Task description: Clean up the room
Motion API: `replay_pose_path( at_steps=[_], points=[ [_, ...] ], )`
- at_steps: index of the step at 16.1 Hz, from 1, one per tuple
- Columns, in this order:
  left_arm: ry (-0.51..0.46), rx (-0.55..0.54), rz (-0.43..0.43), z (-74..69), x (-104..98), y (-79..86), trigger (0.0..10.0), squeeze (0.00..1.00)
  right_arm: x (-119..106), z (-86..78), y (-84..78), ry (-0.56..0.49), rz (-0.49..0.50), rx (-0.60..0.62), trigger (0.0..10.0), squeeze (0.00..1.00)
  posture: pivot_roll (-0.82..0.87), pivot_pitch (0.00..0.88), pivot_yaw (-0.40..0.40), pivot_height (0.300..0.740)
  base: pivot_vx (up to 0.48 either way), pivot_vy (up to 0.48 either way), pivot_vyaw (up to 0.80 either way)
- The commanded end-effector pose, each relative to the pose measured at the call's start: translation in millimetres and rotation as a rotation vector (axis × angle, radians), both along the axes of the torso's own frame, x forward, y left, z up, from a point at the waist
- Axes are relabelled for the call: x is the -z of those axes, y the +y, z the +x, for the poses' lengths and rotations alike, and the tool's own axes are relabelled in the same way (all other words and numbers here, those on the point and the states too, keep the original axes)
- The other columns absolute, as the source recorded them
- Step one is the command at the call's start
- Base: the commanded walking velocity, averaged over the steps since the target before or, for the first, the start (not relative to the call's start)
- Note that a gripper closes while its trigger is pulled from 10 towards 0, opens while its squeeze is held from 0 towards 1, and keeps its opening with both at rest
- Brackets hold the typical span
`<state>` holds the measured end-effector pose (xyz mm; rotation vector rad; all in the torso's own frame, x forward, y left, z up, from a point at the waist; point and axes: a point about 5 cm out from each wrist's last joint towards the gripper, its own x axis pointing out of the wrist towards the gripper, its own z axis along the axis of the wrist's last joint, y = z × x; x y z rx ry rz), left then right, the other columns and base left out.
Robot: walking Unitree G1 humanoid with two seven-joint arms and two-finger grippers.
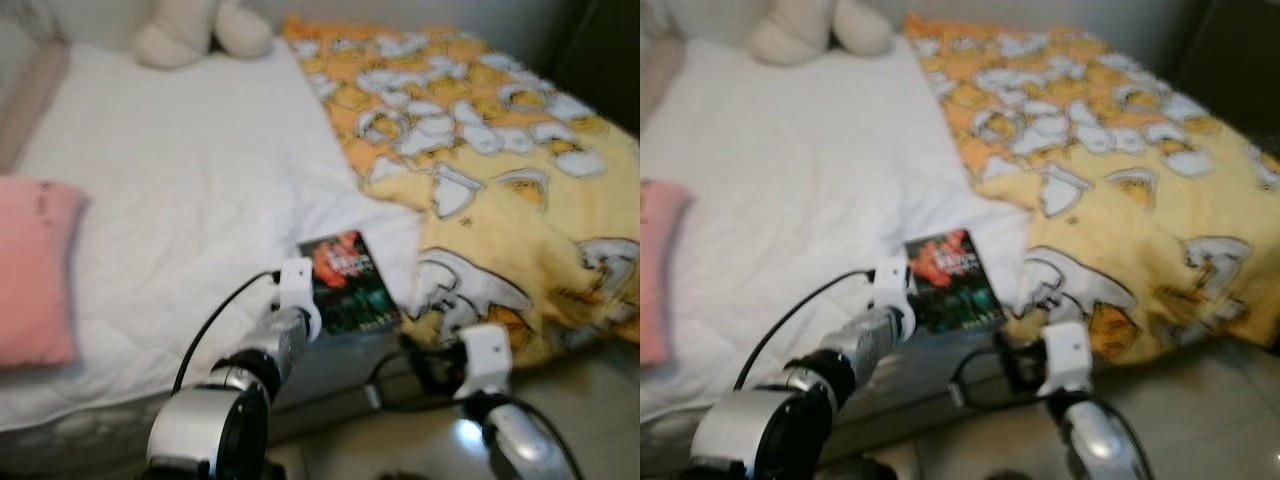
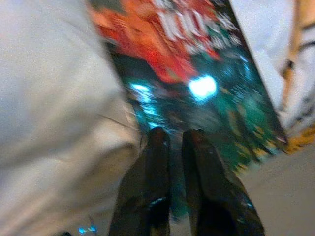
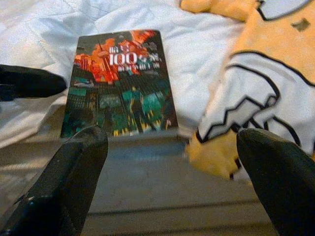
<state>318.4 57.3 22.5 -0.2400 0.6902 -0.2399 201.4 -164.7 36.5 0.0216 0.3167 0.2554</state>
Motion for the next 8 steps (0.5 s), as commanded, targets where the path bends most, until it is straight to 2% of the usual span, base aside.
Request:
replay_pose_path(
  at_steps=[1, 2, 3, 4, 5, 6, 7, 8],
  points=[
    [0.025, 0.037, -0.069, -9.6, -1, -32.2, 0.0, 0.0, -2, -0.6, -6.9, 0.0, -0.017, 0.01, 10.0, 0.0, -0.13, 0.068, -0.013, 0.74, 0.0, 0.0, 0.0],
    [0.026, -0.006, -0.109, -7.4, -3, -32.6, 0.0, 0.0, -2, -1.9, -6.1, 0.006, -0.016, 0.01, 10.0, 0.0, -0.13, 0.074, -0.012, 0.74, 0.0, 0.0, 0.0],
    [0.023, -0.017, -0.11, -6.5, -4, -32.1, 0.0, 0.0, -2, -2.3, -5.6, 0.007, -0.015, 0.009, 10.0, 0.0, -0.13, 0.079, -0.015, 0.74, 0.0, 0.0, 0.0],
    [-0.02, -0.008, -0.092, -2.0, -10, -32.2, 0.0, 0.0, -1, -2.8, -4.6, 0.009, -0.016, 0.008, 10.0, 0.0, -0.13, 0.082, -0.013, 0.74, 0.0, 0.0, 0.0],
    [-0.136, 0.045, -0.017, 7.2, -22, -32.1, 0.0, 0.0, -3, -2.0, -4.1, -0.01, -0.022, 0.018, 10.0, 0.0, -0.13, 0.084, -0.012, 0.74, 0.0, 0.0, 0.0],
    [-0.331, 0.078, 0.123, 21.3, -42, -24.8, 10.0, 0.0, -14, 2.3, -5.9, -0.085, -0.04, 0.053, 10.0, 0.0, -0.12, 0.086, -0.007, 0.74, 0.0, 0.0, 0.0],
    [-0.424, 0.087, 0.156, 26.2, -51, -21.8, 10.0, 0.0, -20, 3.6, -7.0, -0.116, -0.046, 0.068, 10.0, 0.0, -0.12, 0.086, -0.007, 0.74, 0.0, 0.0, 0.0],
    [-0.578, 0.1, 0.175, 28.8, -66, -15.0, 10.0, 1.0, -29, 3.5, -9.7, -0.169, -0.068, 0.094, 10.0, 0.0, -0.12, 0.087, -0.003, 0.74, 0.0, 0.0, 0.0]
  ],
)
